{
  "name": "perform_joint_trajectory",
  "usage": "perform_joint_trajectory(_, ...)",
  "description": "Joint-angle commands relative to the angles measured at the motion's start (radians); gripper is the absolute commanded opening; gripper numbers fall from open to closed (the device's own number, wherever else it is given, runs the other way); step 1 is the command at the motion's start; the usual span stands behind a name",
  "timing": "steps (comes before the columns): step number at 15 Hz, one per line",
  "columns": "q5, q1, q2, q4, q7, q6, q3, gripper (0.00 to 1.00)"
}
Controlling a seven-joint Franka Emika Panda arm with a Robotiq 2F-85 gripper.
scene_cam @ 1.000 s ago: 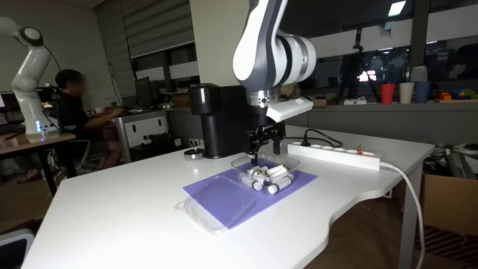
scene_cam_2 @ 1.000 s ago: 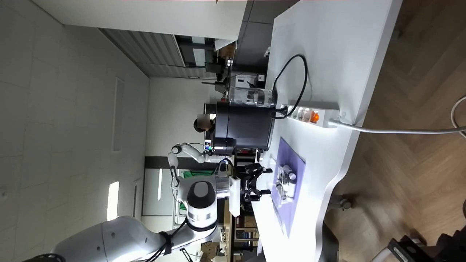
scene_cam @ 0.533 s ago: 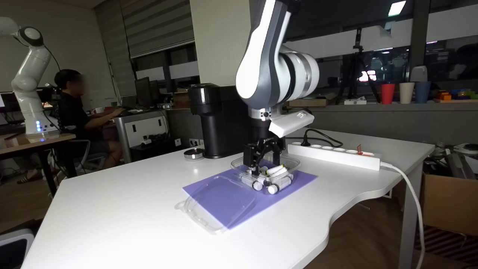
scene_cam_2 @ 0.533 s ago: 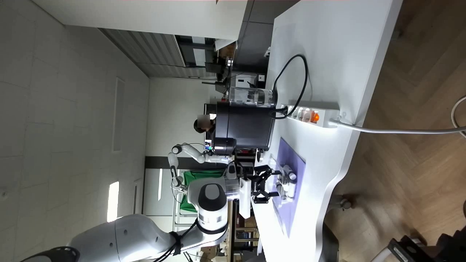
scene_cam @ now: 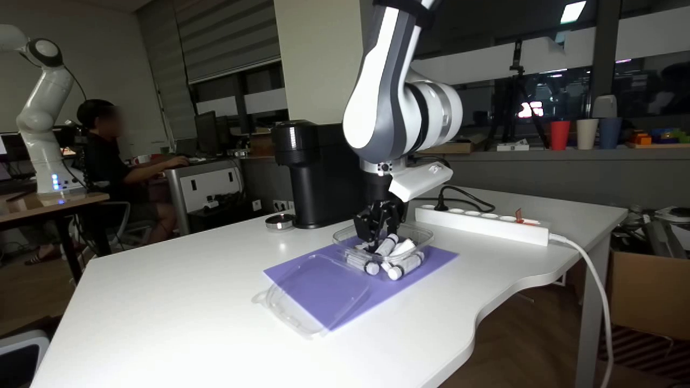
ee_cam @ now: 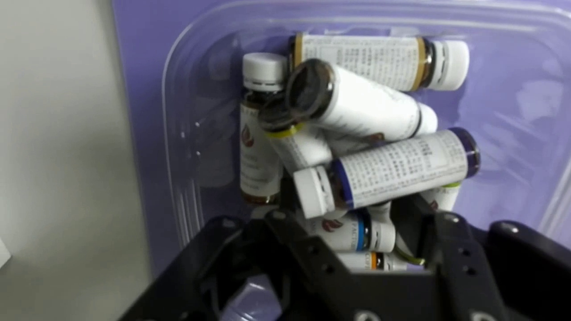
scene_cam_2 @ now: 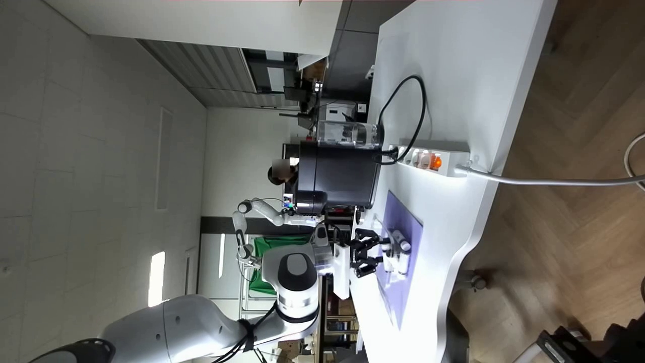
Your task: Remove one object from the container on the table
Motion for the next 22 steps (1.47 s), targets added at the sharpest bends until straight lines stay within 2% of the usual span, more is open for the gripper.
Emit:
perform_joint_trajectory(1,-0.009,0.019,-0.009,0.006,0.024,0.000,-0.026,0.25)
perform_joint_trajectory(4,-0.007,0.023,-0.022,0.015,0.034,-0.011,-0.042,0.05)
perform_joint_trajectory(5,-0.005,0.021,-0.027,0.019,0.034,-0.017,-0.044,0.01)
perform_joint_trajectory(8,0.004,0.012,-0.050,0.035,0.041,-0.041,-0.054,0.00)
perform_joint_trajectory(9,0.006,0.014,-0.058,0.045,0.047,-0.080,-0.061,0.00)
perform_joint_trajectory(10,0.011,0.015,-0.066,0.055,0.060,-0.128,-0.066,0.26)
perform_joint_trajectory(12,0.023,0.016,-0.085,0.070,0.098,-0.222,-0.071,0.32)
perform_joint_trajectory(16,0.154,-0.033,-0.102,0.078,0.091,-0.320,0.004,0.60)
perform_joint_trajectory(19,0.261,-0.047,-0.091,0.080,0.096,-0.343,0.048,0.80)
perform_joint_trajectory(22,0.327,-0.030,-0.083,0.071,0.155,-0.311,0.053,0.98)
